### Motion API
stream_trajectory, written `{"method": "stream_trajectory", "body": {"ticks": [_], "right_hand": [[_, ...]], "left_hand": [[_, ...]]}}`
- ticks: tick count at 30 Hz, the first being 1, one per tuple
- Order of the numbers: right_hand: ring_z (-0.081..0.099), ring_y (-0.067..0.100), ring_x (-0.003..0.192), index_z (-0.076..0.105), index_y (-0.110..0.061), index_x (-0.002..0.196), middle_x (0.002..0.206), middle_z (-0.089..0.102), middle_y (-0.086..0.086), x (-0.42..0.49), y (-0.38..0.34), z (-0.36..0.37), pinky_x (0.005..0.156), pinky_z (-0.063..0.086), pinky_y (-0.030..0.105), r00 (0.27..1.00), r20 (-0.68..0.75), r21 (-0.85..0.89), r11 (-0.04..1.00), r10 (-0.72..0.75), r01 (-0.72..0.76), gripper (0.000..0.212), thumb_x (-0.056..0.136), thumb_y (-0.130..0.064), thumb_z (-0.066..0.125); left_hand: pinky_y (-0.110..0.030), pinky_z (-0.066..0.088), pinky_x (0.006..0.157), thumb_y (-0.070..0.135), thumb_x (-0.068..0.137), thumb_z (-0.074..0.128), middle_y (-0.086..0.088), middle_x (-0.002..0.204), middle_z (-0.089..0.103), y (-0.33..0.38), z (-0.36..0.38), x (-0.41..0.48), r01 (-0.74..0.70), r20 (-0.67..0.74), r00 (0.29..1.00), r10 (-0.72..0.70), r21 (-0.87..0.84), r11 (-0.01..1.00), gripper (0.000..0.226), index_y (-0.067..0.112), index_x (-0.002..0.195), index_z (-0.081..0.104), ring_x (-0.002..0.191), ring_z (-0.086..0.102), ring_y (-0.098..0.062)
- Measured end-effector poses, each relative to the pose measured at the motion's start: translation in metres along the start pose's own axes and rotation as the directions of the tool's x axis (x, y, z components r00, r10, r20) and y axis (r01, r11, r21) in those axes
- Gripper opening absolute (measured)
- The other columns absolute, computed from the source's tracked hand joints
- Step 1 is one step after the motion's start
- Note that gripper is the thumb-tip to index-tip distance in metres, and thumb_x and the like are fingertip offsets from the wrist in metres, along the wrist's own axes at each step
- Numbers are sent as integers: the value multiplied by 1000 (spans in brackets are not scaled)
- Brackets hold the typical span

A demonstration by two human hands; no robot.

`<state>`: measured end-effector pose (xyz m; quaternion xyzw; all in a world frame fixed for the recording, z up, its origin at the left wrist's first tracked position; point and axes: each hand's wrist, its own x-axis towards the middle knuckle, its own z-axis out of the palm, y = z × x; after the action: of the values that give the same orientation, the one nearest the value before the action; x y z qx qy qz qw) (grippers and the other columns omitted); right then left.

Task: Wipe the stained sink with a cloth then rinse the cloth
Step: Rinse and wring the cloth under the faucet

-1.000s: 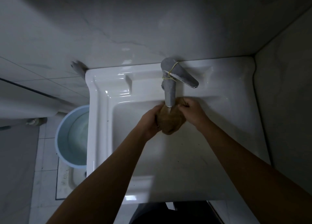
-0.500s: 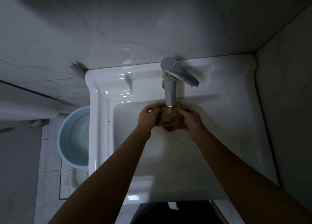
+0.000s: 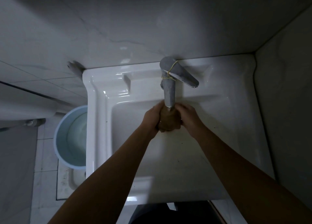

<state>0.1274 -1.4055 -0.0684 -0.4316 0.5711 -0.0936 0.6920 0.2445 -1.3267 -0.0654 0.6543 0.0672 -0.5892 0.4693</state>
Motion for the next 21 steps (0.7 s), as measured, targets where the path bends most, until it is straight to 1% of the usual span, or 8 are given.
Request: {"method": "stream_trajectory", "body": {"ticks": [3,5,7,9,12,17,19,21], "right_hand": [[64,21,95,64,-26,95,98,68,2,-5,15,9,83,51,36,977,113,-251,947,-178,202,13,99,-30,53],[62,16,84,60,-30,88,87,65,-3,-6,22,11,76,50,33,958,117,-288,915,-260,284,14,100,-29,54],[61,15,78,64,-26,87,85,66,0,-2,24,10,72,49,31,970,30,-249,938,-241,241,16,99,-22,54],[63,20,81,69,-21,89,94,70,11,1,19,8,73,51,33,995,-22,-116,989,-100,96,19,98,-22,52],[67,27,86,72,-16,97,99,72,16,6,9,9,74,54,37,998,-24,11,999,53,-52,23,98,-24,51],[68,25,87,71,-18,102,100,74,12,12,3,-4,88,56,54,997,-73,64,998,34,-29,18,97,-22,54],[69,24,89,71,-21,110,102,74,8,9,4,-8,87,57,51,999,31,76,996,36,-39,25,89,-12,59],[69,23,97,63,-21,122,114,71,8,3,6,-8,85,60,43,988,154,0,1000,26,-26,47,77,-10,66]], "left_hand": [[-40,59,83,49,94,62,-14,108,76,7,1,0,20,-50,999,-20,-13,1000,41,13,110,72,98,73,-30],[-34,59,75,46,97,59,-12,105,74,11,0,0,-32,-118,992,51,155,987,35,14,103,70,95,71,-26],[-28,52,65,41,100,55,-10,109,70,10,-3,1,-112,-126,978,164,345,932,33,13,110,67,94,67,-23],[-26,48,66,38,101,54,-5,114,64,6,-5,2,-152,-107,971,213,412,898,30,18,121,59,99,62,-21],[-32,56,80,32,102,52,-4,112,67,3,-6,3,-183,-17,978,209,416,890,17,24,113,61,100,64,-22],[-33,57,69,22,98,62,-5,95,73,11,-23,-7,-68,264,965,-2,256,964,26,10,121,66,87,70,-22],[-34,58,73,6,94,63,-9,100,73,17,-31,-10,-55,387,921,-49,253,966,35,4,128,61,90,72,-24],[-42,59,88,-3,90,63,-18,118,70,22,-36,-9,-59,416,907,-61,268,962,44,4,133,59,105,69,-33]]}}
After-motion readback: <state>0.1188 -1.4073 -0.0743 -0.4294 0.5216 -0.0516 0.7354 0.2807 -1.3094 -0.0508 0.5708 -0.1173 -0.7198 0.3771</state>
